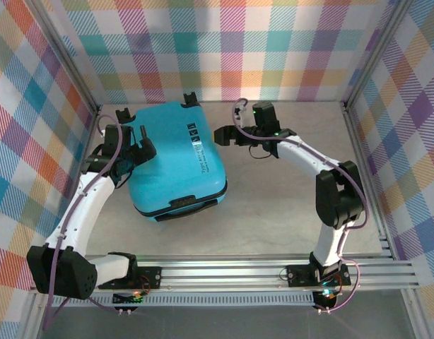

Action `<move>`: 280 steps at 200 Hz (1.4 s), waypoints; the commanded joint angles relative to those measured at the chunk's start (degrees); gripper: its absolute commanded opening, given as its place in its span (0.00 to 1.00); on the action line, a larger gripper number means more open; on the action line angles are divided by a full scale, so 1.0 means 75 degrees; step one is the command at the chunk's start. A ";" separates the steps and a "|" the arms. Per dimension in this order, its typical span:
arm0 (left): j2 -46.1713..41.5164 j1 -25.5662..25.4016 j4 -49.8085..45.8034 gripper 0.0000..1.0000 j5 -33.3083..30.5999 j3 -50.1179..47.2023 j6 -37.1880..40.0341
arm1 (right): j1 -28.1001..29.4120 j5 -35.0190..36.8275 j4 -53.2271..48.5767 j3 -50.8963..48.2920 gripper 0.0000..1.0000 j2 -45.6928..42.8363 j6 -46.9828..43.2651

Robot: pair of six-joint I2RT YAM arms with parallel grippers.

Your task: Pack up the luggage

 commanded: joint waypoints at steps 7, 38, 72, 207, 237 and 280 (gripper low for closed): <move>0.0321 0.0058 0.0591 0.95 0.1054 -0.0350 0.0085 | 0.0288 -0.0629 -0.0170 0.0421 0.95 0.0221 0.0035; 0.0647 -0.0140 0.1394 0.91 0.1992 -0.0620 -0.0094 | 0.0372 -0.0697 -0.0156 0.0326 0.93 0.0331 0.0123; 0.1705 -0.1002 0.2114 0.89 0.2367 -0.0230 -0.0254 | 0.0323 -0.0297 -0.0552 0.0123 0.90 0.0127 0.0058; 0.3969 -0.3346 0.3644 0.87 0.2090 0.1446 -0.1311 | -0.2195 -0.0195 -0.1510 -0.0636 0.87 -0.0830 -0.0028; 0.3701 -0.3052 0.2800 0.89 0.1444 0.2118 -0.0599 | -0.2402 0.0638 -0.1754 -0.0362 0.87 -0.1052 -0.0076; 0.3033 -0.1987 0.1551 1.00 0.0955 0.3287 0.0381 | -0.3301 0.1656 -0.2207 -0.0245 0.94 -0.1883 -0.0207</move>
